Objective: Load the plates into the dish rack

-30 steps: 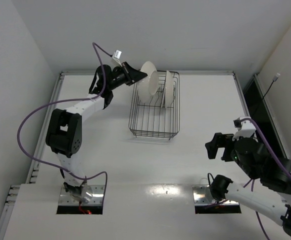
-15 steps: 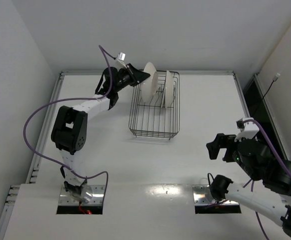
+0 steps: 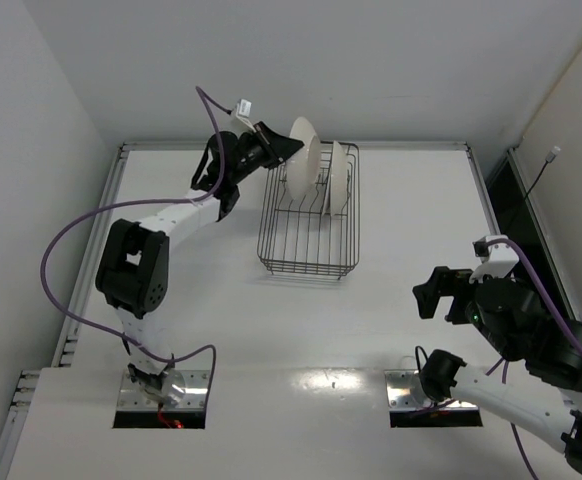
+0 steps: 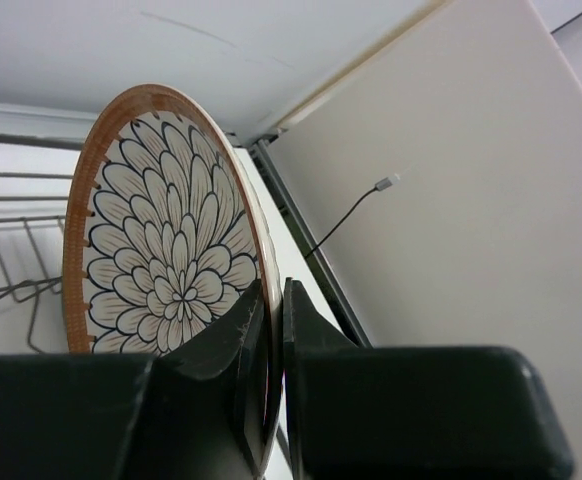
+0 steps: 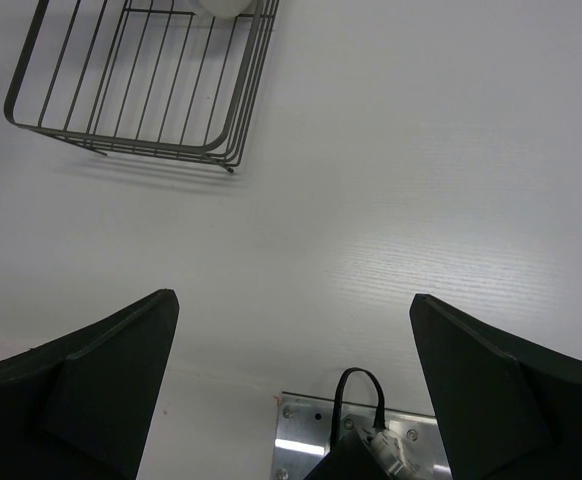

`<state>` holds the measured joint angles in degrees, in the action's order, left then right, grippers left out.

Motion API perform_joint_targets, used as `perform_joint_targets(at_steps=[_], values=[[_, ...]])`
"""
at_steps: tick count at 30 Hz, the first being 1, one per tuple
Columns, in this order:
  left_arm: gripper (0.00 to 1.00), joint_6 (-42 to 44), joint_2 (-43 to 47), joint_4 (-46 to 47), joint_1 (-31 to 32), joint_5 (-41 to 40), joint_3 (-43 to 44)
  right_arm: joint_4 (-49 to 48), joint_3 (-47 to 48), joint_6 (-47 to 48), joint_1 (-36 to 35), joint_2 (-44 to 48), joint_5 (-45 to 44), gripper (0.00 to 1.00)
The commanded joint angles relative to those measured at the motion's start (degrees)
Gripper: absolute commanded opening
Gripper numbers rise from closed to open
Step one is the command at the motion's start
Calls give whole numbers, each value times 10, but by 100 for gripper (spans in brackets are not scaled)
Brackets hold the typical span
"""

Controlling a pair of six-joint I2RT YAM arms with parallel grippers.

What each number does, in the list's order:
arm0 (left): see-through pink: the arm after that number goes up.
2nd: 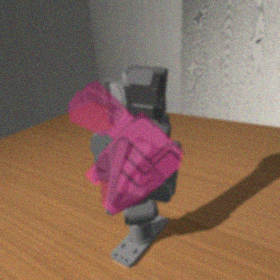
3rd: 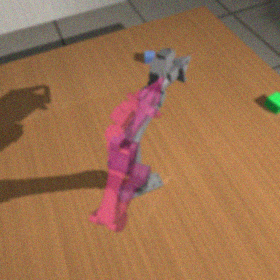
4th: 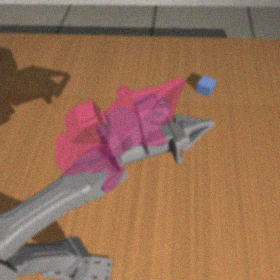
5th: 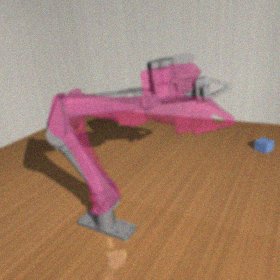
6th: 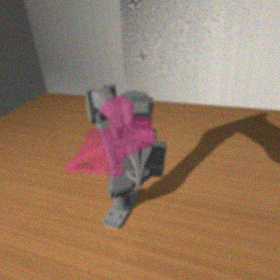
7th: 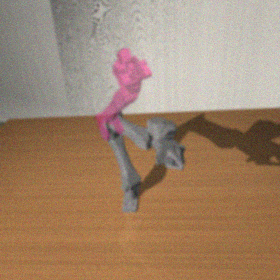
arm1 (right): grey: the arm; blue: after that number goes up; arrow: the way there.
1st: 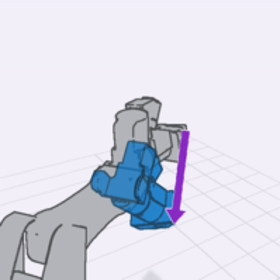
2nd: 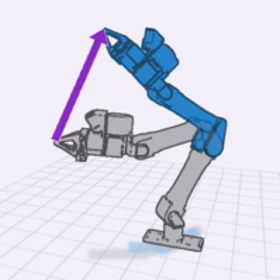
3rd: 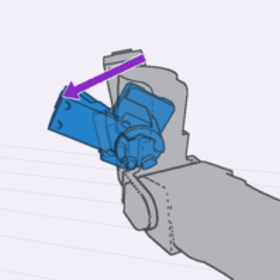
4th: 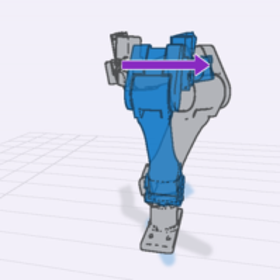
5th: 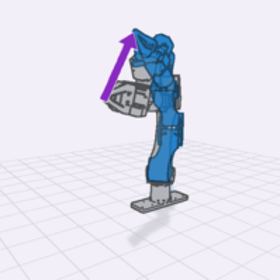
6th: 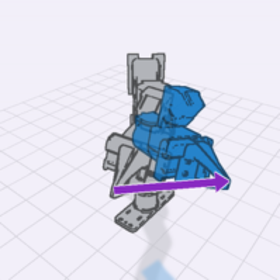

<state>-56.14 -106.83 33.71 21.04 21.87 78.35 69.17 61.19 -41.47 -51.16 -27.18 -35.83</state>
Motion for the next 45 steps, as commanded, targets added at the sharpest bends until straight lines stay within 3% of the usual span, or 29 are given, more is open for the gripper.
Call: perform_joint_targets(at_steps=[1,23,40,45], values=[[0,9,77,109,20,-25,22,-6,-4,-7,-3,-2,-11,99],[0,-17,38,145,25,-60,-43,-6,-4,-7,-3,-2,-11,99],[0,-17,-17,131,41,-83,-25,-6,-4,-7,-3,-2,-11,99],[19,-22,-39,125,41,-61,9,-6,-4,-7,-3,-2,-11,99]])
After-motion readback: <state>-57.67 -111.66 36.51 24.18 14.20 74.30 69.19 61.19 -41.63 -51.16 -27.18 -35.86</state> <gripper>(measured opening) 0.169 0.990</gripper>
